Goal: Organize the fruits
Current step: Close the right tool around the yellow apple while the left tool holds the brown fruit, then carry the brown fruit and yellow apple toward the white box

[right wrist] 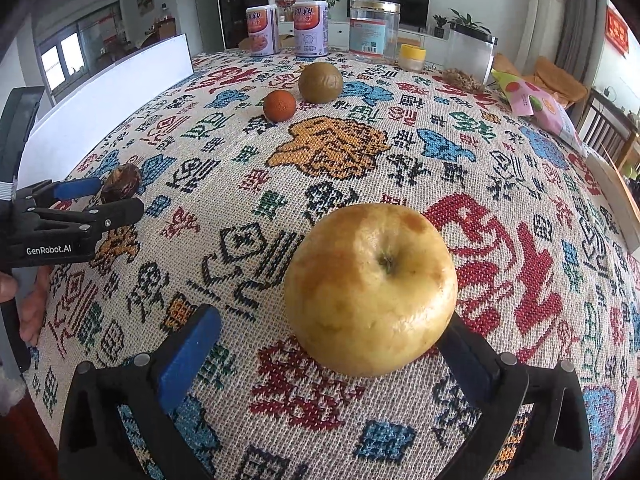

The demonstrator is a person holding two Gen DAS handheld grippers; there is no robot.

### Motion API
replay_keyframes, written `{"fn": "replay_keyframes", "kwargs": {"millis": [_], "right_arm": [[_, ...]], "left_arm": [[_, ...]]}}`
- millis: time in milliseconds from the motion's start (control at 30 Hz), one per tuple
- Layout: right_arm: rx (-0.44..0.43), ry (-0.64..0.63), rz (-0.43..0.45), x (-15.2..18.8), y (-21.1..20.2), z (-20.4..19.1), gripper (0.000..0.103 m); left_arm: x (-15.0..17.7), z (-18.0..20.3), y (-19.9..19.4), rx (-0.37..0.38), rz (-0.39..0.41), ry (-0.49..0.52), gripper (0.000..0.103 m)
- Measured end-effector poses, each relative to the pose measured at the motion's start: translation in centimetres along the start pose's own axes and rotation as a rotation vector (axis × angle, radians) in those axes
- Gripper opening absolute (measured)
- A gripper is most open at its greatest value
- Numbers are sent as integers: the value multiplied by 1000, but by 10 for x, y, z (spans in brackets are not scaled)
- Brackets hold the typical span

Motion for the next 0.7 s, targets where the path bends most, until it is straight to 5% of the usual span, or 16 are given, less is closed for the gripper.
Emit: {"fn": "replay_keyframes", "kwargs": {"millis": [600,700], "right_arm": [[-1,0,0,-2,3,2,103],[-1,0,0,-2,2,2,103]], "left_arm": [[0,-1,1,1,0,0,101],[-3,-5,1,88,-20,49,101]]}}
Point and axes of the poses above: each gripper's, at about its wrist camera, not at the fingertips, and y roughly the way its jaws point, z to its right, x to its underside, the point moved 2 cm from there along y, roughly the way its jaws point, and after that the axes turned 6 degrees about -z, right-handed, at the moved point
